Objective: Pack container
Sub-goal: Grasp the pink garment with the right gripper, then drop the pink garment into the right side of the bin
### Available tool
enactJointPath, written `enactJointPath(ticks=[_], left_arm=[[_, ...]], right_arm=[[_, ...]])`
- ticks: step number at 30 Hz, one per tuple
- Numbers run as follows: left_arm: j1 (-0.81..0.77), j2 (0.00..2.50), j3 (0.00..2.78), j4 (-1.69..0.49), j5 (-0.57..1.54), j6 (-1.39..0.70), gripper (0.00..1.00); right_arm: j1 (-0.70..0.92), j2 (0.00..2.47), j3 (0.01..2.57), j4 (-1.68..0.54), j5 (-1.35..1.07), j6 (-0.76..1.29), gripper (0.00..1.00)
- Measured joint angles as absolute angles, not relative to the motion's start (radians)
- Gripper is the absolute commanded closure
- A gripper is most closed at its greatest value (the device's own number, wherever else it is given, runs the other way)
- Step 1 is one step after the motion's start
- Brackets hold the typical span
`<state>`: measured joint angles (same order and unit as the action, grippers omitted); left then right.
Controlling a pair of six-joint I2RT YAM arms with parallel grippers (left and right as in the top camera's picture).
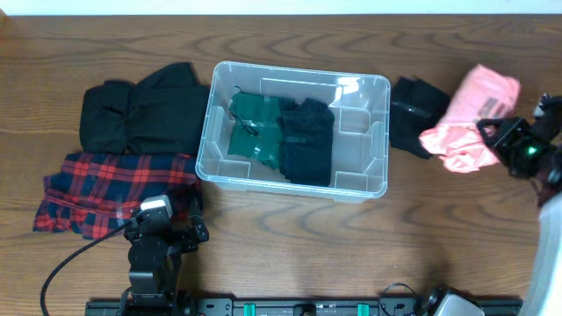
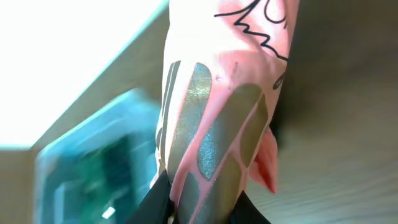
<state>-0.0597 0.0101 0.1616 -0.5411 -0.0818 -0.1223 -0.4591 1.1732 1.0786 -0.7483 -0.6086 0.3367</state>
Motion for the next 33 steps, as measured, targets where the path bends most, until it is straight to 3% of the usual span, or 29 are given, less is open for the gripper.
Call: enactJointPath(ticks=[5,9,16,21,25,29,33], left_arm=[[-0.06,0.01,0.162,-0.542,-0.082,-0.122,0.02],[-0.06,0.01,0.162,-0.542,-0.081,-0.122,0.02],[-0.06,0.01,0.162,-0.542,-0.081,-0.122,0.02],[-0.06,0.01,0.162,-0.542,-0.082,-0.122,0.02],[-0.06,0.01,0.162,-0.542,-0.082,-0.122,0.02],[-0.06,0.01,0.162,-0.542,-0.082,-0.122,0.02],[-0.06,0.01,0.162,-0.542,-0.081,-0.122,0.02]], right_arm=[[-0.25,1.032,1.08,-0.793,-0.64,0.39,0.91],[-0.075,1.043,1.076,-0.699,-0.622,0.491,0.89],[0.181,1.201,1.04,-0.457,-0.525,0.739,0.89],[0.251,1.377,1.025,-0.407,-0.461,0.826,0.88],[0.255,1.499,1.023,-0.395,-0.422,0.852,0.8],[0.254,1.572,1.018,-0.379,-0.363,0.822,0.49],[0.249,1.577,1.019,-0.385,-0.342,0.731,0.46]])
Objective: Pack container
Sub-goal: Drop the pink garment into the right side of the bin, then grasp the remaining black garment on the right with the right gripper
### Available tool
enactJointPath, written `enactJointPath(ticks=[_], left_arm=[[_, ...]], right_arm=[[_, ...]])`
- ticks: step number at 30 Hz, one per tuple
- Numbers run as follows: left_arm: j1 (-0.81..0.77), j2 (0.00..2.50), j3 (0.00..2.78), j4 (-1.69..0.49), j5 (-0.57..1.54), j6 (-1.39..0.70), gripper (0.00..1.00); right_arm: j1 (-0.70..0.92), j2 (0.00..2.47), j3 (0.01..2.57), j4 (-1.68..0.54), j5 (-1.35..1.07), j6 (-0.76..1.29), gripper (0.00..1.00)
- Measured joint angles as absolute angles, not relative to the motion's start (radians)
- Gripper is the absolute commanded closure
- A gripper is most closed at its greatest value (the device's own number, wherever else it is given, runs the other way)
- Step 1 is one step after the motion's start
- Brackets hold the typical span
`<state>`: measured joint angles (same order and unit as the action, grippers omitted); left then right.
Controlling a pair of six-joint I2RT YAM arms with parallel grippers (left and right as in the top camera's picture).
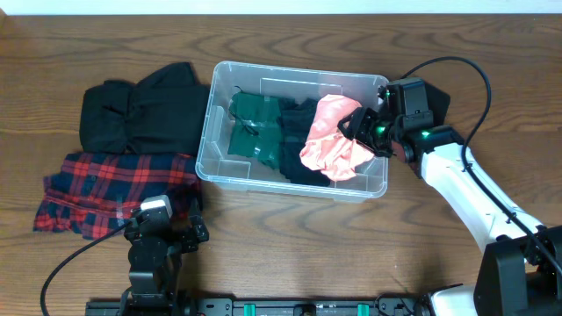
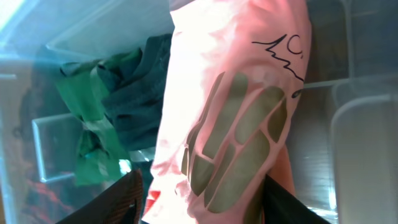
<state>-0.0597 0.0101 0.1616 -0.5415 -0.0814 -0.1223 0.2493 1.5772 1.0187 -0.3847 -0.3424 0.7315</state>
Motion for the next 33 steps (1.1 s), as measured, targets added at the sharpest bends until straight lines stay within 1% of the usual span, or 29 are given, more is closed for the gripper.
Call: enactJointPath(ticks=[5,7,8,11,14,16,17,19,24,33], left_arm=[[-0.06,0.01,0.162,-0.542,-0.081,-0.122,0.02],[-0.06,0.01,0.162,-0.542,-0.082,-0.122,0.02],[-0.06,0.01,0.162,-0.542,-0.081,-0.122,0.02],[-0.06,0.01,0.162,-0.542,-0.082,-0.122,0.02],[-0.06,0.01,0.162,-0.542,-0.081,-0.122,0.02],[-0.06,0.01,0.162,-0.542,-0.082,-0.122,0.02],[-0.06,0.01,0.162,-0.542,-0.081,-0.122,0.02],[-0.06,0.01,0.162,-0.542,-0.081,-0.122,0.02],[-0.06,0.01,0.162,-0.542,-0.082,-0.122,0.02],[-0.06,0.01,0.162,-0.542,-0.081,-0.122,0.02]], right_arm=[[0.234,1.528,1.022,-0.447,-0.352,0.661,0.46],[0.211,1.478,1.036,-0.492,-0.355,0.638,0.49],[0.198,1.449,1.048,-0.514,-0.354,0.625,0.49],[0.135,1.34,1.099,-0.601,-0.336,0.603,0.43],[0.032,1.244,1.132,-0.669,-0.303,0.57,0.39],[-0.042,1.219,1.137,-0.701,-0.286,0.55,0.34],[-0.083,1.22,1.137,-0.712,-0.278,0.538,0.28],[-0.151,1.248,1.135,-0.72,-0.271,0.507,0.18],[-0.248,1.396,1.13,-0.689,-0.26,0.454,0.11],[-0.334,1.773,1.122,-0.494,-0.281,0.412,0.12]])
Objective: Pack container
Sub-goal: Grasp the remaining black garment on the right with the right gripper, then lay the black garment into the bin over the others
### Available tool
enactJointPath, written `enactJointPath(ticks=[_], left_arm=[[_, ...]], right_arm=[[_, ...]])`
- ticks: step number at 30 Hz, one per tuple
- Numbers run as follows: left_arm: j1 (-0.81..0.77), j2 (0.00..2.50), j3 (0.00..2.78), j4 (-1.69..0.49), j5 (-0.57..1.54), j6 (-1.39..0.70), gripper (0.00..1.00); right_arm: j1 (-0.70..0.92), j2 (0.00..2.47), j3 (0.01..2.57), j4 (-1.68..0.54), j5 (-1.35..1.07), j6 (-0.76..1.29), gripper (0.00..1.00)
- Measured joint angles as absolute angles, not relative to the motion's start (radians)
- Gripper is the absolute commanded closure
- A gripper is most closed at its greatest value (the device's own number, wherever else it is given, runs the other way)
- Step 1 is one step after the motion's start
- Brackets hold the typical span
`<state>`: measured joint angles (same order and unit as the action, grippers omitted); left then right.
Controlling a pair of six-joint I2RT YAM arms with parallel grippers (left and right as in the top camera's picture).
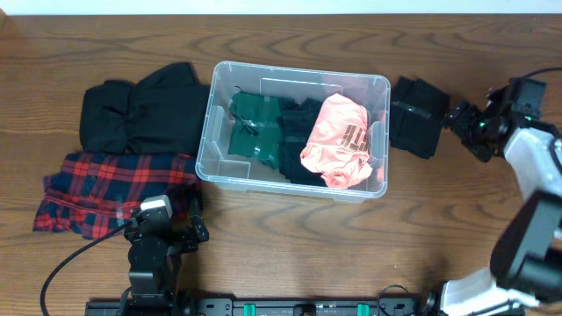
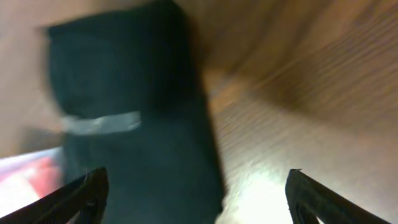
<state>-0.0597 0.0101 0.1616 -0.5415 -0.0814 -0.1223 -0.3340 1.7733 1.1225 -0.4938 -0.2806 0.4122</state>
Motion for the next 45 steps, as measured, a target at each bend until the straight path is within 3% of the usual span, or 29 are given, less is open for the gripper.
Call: enactJointPath(ticks=[6,14,17,21,27,32,38,45], left_arm=[[-0.06,0.01,0.162,-0.542,-0.082,-0.122,0.02],[-0.06,0.01,0.162,-0.542,-0.082,-0.122,0.02],[-0.06,0.01,0.162,-0.542,-0.082,-0.122,0.02],[-0.06,0.01,0.162,-0.542,-0.082,-0.122,0.02],[-0.06,0.01,0.162,-0.542,-0.082,-0.122,0.02],[-0.06,0.01,0.162,-0.542,-0.082,-0.122,0.02],[-0.06,0.01,0.162,-0.542,-0.081,-0.122,0.02],[-0.06,0.01,0.162,-0.542,-0.082,-0.122,0.02]], right_arm=[[-0.342,1.909,1.119,-0.363,-0.378,0.408,0.15],[-0.335,1.982,1.132,-0.266,-0.517,0.414,0.55],[-0.329,2.0,1.138,-0.272,-0.55,0.42,0.63],[-0.332,2.001,1.142,-0.31,-0.567,0.416,0.83],[-0.344,1.906,1.128,-0.475,-0.552,0.407,0.97],[-0.332,1.616,1.109,-0.622,-0.527,0.381,0.98],[-0.23,1.207,1.115,-0.635,-0.551,0.388,0.96],[0.021,1.109,1.115,-0.519,-0.59,0.521,0.97]])
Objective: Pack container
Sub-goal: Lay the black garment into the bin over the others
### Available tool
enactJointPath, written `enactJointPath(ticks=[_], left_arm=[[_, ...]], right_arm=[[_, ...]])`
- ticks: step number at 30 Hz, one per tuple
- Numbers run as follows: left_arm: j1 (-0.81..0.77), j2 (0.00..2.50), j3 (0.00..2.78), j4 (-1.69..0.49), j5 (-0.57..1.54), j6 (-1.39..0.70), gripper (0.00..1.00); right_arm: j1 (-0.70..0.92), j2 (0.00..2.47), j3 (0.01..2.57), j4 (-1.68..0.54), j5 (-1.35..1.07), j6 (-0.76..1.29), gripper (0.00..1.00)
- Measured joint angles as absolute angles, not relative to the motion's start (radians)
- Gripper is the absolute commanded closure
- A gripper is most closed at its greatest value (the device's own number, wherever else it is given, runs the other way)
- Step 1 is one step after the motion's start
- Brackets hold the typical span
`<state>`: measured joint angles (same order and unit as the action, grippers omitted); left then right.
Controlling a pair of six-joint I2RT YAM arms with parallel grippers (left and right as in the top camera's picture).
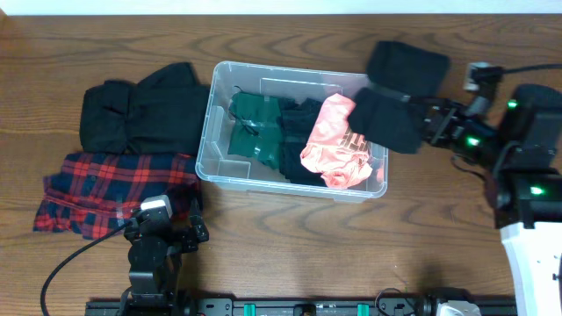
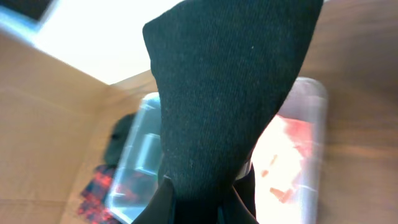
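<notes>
The clear plastic container (image 1: 219,162) sits mid-table holding a green garment (image 1: 255,127), a dark garment (image 1: 294,149) and a pink shirt (image 1: 334,140). My right gripper (image 1: 430,123) is shut on a black folded garment (image 1: 399,92), held in the air over the container's right rim. In the right wrist view that black garment (image 2: 230,93) fills the middle and hangs between the fingers (image 2: 165,202), with the container (image 2: 134,162) below. My left gripper (image 1: 167,233) rests at the front left; its jaws are hidden.
A black garment (image 1: 140,110) and a red plaid shirt (image 1: 114,189) lie on the wooden table (image 1: 457,237) left of the container. The right arm's white body (image 1: 531,246) stands at the right edge.
My right gripper was open by the black garment lying on the table right of the container. Now it is shut on that garment, lifted and moved left to the container's right rim.
My right gripper held the pink shirt at the table's right end. Then it held the shirt over the container. Then the shirt lay in the container and the gripper stood open at the black garment. Now it holds that garment by the container.
</notes>
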<state>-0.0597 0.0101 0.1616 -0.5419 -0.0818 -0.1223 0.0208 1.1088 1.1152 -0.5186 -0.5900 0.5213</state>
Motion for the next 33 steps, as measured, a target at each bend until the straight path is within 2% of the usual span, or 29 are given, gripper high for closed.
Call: enactJointPath(ticks=[9,13,18,19,21,25,29,33], left_arm=[[-0.06,0.01,0.162,-0.542,-0.082,-0.122,0.02],[-0.06,0.01,0.162,-0.542,-0.082,-0.122,0.02],[-0.06,0.01,0.162,-0.542,-0.082,-0.122,0.02],[-0.06,0.01,0.162,-0.542,-0.081,-0.122,0.02],[-0.06,0.01,0.162,-0.542,-0.082,-0.122,0.02],[-0.06,0.01,0.162,-0.542,-0.082,-0.122,0.02],[-0.06,0.01,0.162,-0.542,-0.081,-0.122,0.02],[-0.06,0.01,0.162,-0.542,-0.082,-0.122,0.02]], right_arm=[[0.443,1.376,1.115,-0.183,-0.462,0.772,0.95],[0.525,1.56,1.115,-0.063,-0.401,0.86,0.94],[0.546,1.77,1.115,0.041,-0.389,0.968,0.94],[0.547,1.794,1.115,0.046,-0.39,0.985,0.89],[0.552,1.857,1.115,0.057,-0.391,1.023,0.73],[0.557,1.899,1.115,0.043,-0.395,1.03,0.58],[0.542,1.898,1.116,-0.014,-0.419,0.966,0.55],[0.485,1.847,1.114,-0.168,-0.437,0.857,0.52]])
